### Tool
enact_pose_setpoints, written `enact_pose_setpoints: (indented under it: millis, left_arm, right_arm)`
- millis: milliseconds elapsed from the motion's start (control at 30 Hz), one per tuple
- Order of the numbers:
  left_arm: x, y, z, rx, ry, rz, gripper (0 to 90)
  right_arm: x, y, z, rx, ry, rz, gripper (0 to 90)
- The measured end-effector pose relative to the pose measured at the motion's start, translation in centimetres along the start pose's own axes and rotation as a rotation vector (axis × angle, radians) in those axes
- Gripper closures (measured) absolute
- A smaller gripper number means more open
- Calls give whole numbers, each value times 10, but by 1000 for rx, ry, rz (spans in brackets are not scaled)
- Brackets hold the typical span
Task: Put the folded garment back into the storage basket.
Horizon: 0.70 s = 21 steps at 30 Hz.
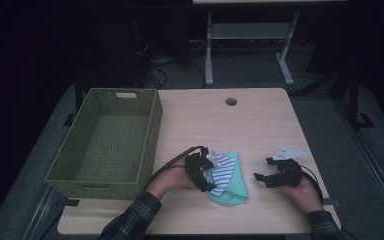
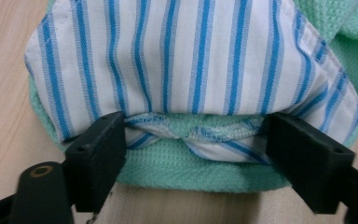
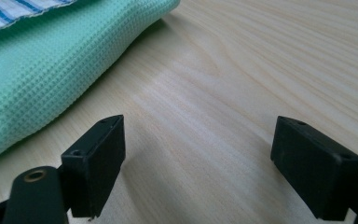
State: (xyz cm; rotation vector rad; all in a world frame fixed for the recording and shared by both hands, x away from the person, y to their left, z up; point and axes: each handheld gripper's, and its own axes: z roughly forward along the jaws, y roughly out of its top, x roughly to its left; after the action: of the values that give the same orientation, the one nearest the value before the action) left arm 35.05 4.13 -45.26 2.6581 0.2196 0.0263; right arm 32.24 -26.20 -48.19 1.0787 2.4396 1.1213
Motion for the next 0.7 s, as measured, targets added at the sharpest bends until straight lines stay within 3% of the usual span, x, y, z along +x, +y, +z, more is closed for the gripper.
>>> enact_pose_setpoints:
  millis: [367,700]
  left_arm:
    - [-2,1,-5,2,-4,-7,451]
    - [-4,3,-7,15,-29,-23,746]
  right_arm:
    - [-1,0,0,-3,3,6,172]
    - [-2,0,0,-9,2,22,170]
